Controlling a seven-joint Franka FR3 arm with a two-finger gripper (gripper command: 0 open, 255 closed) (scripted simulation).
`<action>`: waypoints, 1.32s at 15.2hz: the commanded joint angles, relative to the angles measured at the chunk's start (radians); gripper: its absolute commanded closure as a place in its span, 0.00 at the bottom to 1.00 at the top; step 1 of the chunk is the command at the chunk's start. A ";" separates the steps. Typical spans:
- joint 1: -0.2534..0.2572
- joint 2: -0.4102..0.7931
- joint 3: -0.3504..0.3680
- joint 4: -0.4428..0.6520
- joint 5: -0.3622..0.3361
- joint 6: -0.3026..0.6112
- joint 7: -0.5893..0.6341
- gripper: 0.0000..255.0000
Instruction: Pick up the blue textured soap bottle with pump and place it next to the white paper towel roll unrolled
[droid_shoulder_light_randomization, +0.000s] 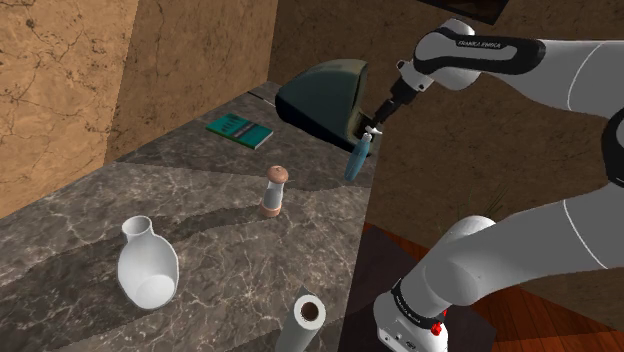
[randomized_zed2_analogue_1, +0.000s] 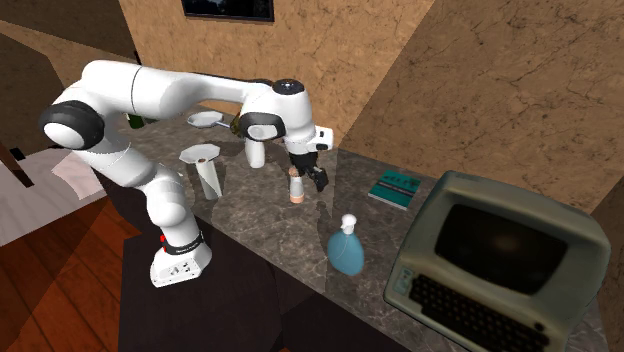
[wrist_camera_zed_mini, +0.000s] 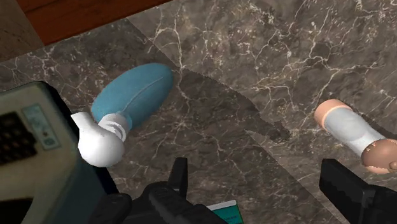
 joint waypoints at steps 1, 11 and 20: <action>0.012 0.066 -0.052 0.032 0.030 0.025 -0.062 0.00; 0.023 0.487 -0.285 0.276 0.357 0.030 -0.450 0.00; 0.021 0.543 -0.265 0.231 0.420 0.108 -0.490 0.00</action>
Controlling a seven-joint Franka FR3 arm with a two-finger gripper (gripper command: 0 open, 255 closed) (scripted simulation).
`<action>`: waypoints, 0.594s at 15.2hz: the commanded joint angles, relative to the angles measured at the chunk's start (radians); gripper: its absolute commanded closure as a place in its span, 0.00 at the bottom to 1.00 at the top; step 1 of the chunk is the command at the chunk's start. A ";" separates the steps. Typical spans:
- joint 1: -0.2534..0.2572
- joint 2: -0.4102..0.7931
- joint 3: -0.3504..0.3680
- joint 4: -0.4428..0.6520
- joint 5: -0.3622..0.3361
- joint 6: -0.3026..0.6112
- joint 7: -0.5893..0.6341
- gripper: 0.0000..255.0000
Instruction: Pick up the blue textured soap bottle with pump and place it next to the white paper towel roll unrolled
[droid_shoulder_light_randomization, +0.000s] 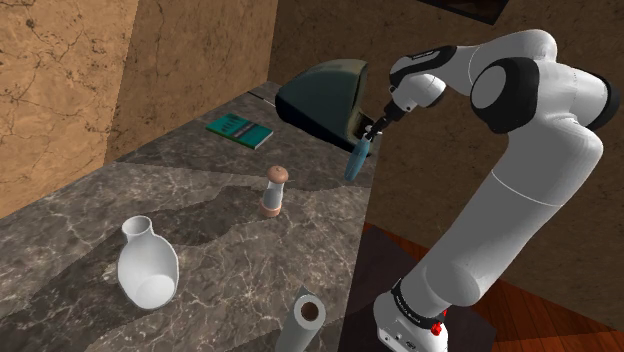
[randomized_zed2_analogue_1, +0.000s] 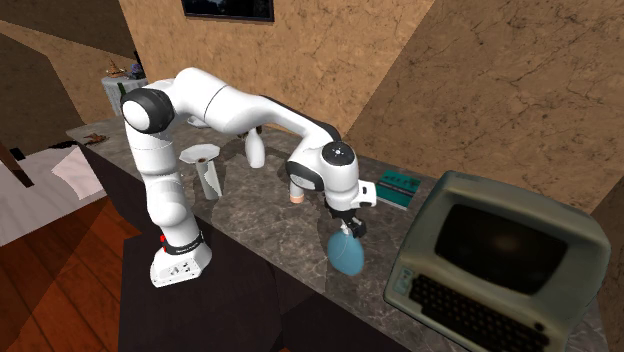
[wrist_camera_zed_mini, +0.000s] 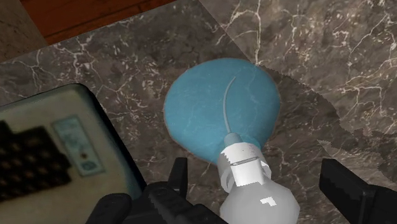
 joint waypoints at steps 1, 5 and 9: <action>0.001 0.000 0.001 -0.004 0.001 0.004 0.000 0.00; 0.001 0.000 0.001 -0.003 0.001 0.004 0.000 0.00; 0.001 0.000 0.001 -0.003 0.001 0.004 0.000 1.00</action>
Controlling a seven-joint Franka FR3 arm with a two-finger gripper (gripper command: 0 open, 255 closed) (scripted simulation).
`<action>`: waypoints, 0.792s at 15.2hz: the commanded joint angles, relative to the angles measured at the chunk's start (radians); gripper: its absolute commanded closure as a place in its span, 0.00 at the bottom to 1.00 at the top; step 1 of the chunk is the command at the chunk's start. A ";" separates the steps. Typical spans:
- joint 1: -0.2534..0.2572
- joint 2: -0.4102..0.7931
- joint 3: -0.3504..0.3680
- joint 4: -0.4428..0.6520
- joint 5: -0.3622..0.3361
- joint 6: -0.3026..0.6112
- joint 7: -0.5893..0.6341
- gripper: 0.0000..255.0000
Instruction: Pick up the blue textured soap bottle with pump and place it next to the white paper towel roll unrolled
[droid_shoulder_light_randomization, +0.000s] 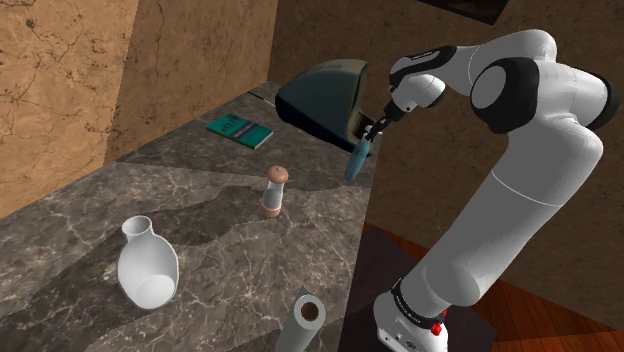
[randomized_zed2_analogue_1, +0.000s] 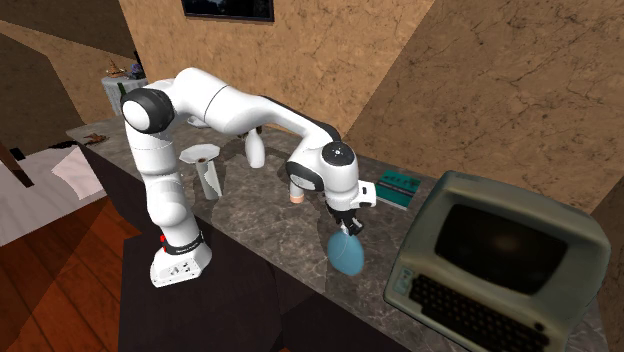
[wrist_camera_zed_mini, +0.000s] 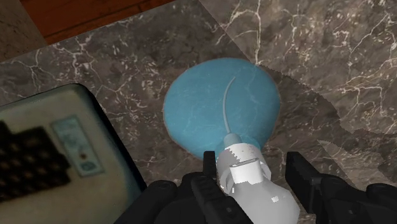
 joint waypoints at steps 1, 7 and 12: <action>0.000 0.000 0.000 0.000 0.000 0.000 0.000 1.00; 0.000 0.000 0.000 0.000 0.000 0.000 0.000 1.00; 0.004 -0.026 -0.004 0.029 -0.033 -0.040 0.032 1.00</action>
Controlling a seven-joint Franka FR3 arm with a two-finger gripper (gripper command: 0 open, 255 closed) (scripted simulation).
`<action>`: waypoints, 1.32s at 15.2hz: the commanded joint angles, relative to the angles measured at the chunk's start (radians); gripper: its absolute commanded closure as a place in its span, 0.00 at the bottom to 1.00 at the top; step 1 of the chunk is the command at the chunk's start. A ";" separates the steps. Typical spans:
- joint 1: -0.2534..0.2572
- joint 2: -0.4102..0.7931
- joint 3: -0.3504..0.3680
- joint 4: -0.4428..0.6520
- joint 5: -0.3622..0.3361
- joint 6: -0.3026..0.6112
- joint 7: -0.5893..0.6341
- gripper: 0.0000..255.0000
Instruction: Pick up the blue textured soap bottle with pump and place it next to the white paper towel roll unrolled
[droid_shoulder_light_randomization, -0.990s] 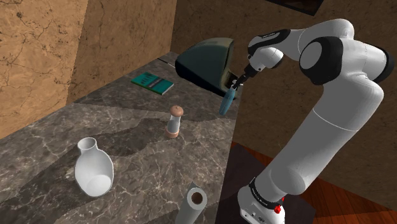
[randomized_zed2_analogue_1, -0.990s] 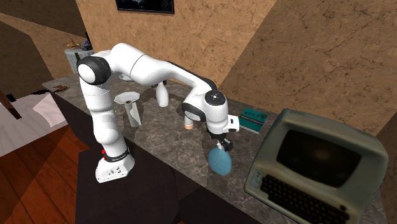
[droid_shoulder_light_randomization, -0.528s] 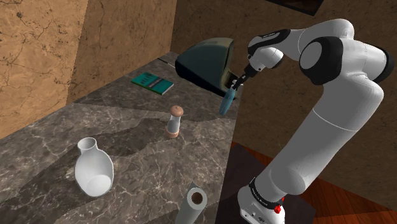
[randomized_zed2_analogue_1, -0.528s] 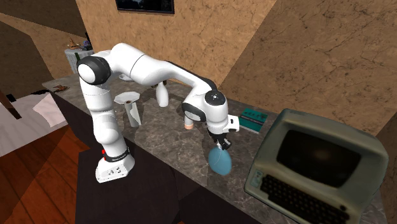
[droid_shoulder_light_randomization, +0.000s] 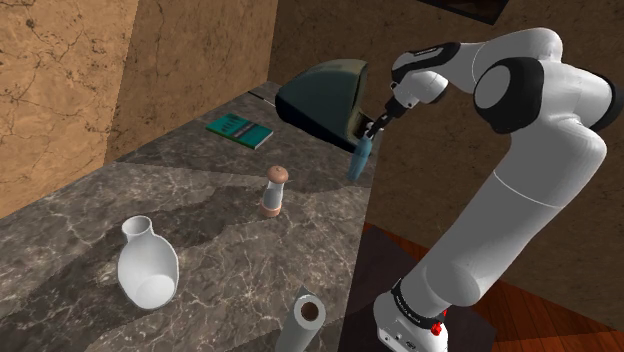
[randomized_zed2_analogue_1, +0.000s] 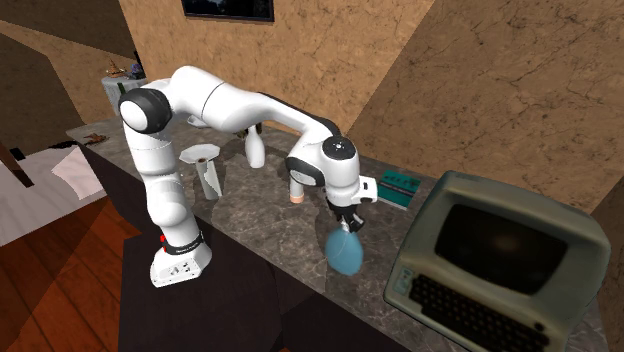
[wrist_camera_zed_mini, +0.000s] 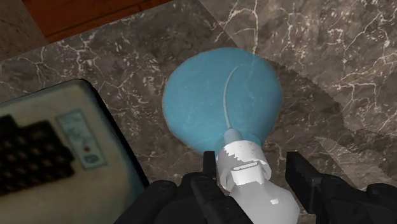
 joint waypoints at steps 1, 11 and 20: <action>0.002 -0.017 -0.002 0.014 -0.019 -0.022 0.017 1.00; 0.007 -0.062 -0.005 0.105 -0.076 -0.132 0.082 1.00; 0.006 -0.078 -0.006 0.209 -0.102 -0.241 0.124 1.00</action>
